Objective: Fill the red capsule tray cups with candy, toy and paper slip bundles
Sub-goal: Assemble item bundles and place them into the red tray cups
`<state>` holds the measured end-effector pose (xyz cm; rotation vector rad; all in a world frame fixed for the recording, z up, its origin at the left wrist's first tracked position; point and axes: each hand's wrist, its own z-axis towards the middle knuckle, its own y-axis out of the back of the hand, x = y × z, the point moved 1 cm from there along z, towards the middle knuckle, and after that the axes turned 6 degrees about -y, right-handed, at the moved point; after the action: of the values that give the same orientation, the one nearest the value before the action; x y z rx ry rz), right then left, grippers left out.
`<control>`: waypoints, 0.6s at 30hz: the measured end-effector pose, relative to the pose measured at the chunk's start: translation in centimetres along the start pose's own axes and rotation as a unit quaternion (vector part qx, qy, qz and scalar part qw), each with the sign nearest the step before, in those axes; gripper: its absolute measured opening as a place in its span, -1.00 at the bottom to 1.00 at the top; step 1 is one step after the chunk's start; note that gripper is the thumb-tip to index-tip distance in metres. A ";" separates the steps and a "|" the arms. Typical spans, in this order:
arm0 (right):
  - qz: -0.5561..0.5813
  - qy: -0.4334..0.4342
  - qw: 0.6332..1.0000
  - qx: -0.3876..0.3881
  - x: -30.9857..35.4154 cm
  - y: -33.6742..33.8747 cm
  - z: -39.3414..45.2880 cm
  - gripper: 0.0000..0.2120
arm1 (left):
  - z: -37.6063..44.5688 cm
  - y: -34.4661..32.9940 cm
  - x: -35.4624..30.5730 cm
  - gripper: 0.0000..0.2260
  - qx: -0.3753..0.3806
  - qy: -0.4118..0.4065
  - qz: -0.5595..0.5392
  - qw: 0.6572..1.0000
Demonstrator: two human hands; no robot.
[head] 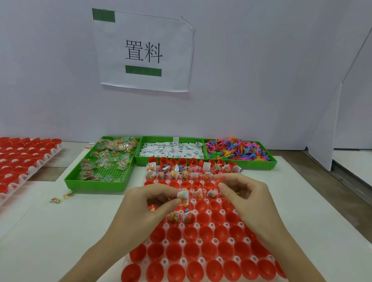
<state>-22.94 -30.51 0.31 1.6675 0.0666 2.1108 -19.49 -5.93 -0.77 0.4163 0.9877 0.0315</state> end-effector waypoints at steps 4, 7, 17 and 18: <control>0.042 0.012 0.999 0.026 0.3 -1.0 -0.6 -0.89 | -0.1 -0.4 -0.6 -0.87 0.002 0.005 -0.048 0.999; 0.015 0.032 0.997 0.062 0.4 -1.9 -1.2 -0.90 | -0.2 -0.7 -1.1 -0.83 0.010 0.002 -0.069 0.998; 0.003 0.052 0.993 0.104 1.0 -2.9 -2.1 -0.95 | -0.3 -0.8 -1.2 -0.89 0.003 -0.010 -0.033 0.999; 0.003 0.053 0.993 0.103 1.1 -2.9 -2.1 -0.96 | -0.4 -0.8 -1.2 -0.90 0.005 -0.014 -0.026 1.000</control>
<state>-24.17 -26.99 -0.18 1.6664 0.3238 2.2608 -20.61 -6.84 -0.23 0.3988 0.9715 -0.0261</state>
